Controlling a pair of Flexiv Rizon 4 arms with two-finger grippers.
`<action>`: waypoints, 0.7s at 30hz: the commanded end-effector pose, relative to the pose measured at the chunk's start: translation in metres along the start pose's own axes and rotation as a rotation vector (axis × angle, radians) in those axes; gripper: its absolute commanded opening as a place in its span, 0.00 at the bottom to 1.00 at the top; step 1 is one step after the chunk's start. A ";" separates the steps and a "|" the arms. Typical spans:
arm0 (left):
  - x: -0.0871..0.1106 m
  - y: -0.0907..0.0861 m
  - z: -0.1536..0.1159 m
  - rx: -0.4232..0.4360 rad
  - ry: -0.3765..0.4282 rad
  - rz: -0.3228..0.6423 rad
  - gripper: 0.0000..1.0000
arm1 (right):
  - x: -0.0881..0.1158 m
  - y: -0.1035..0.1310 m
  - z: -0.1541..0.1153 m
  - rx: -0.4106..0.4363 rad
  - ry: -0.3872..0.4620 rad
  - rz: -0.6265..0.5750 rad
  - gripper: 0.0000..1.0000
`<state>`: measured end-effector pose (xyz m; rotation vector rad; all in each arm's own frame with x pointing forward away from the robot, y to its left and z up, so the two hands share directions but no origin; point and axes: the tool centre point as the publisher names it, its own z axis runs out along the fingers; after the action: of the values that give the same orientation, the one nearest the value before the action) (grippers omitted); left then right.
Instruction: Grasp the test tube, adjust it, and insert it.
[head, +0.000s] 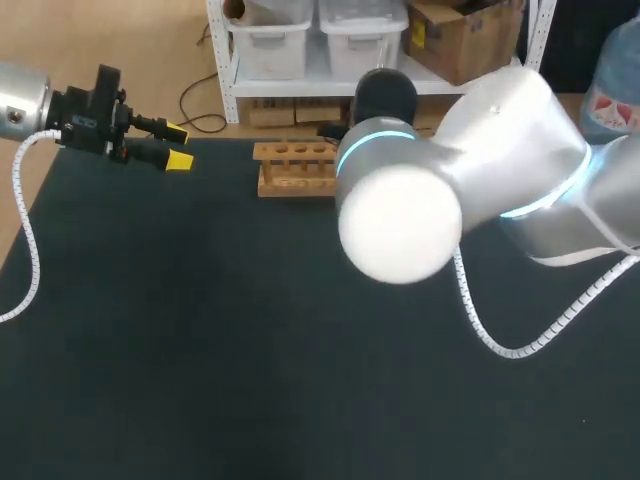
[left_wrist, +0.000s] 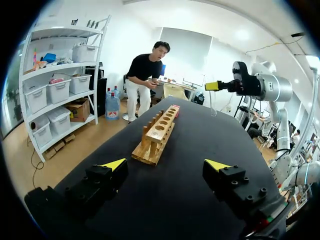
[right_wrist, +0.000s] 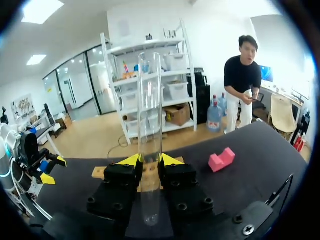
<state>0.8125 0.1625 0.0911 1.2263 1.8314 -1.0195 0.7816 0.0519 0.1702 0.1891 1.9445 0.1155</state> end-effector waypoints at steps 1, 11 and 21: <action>0.001 -0.001 0.000 -0.002 -0.002 0.002 1.00 | -0.003 -0.006 0.012 -0.050 -0.153 -0.012 0.00; 0.001 -0.001 0.000 -0.002 -0.002 0.002 1.00 | -0.020 -0.011 0.026 -0.113 -0.273 -0.049 0.00; 0.001 -0.001 0.000 -0.002 -0.002 0.002 1.00 | -0.024 -0.010 0.041 -0.195 -0.414 -0.155 0.00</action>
<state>0.8125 0.1626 0.0911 1.2262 1.8315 -1.0194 0.8207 0.0353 0.1811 -0.0207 1.5933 0.1014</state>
